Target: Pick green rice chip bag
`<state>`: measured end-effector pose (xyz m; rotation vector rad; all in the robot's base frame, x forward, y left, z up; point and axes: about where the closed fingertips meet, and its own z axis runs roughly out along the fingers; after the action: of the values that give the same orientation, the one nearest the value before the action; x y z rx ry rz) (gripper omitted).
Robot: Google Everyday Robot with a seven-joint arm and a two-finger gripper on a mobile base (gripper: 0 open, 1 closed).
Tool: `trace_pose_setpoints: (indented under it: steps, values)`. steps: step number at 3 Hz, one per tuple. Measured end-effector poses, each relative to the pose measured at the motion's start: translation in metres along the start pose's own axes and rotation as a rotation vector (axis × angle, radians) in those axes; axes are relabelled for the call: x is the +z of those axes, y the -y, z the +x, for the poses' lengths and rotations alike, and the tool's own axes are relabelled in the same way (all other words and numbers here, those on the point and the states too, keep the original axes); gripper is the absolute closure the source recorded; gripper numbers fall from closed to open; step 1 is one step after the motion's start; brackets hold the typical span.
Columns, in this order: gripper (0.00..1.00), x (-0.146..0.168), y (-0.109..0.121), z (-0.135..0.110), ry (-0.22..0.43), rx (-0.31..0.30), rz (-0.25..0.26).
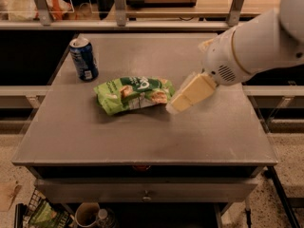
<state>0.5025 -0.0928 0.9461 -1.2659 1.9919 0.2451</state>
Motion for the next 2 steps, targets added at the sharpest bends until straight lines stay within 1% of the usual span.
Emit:
trace_pose_setpoints:
  steps: [1,2]
  values:
    - [0.0,0.036,0.0,0.008,0.027,0.016,0.063]
    - [0.0,0.056,0.006,0.009,0.056,0.025,0.117]
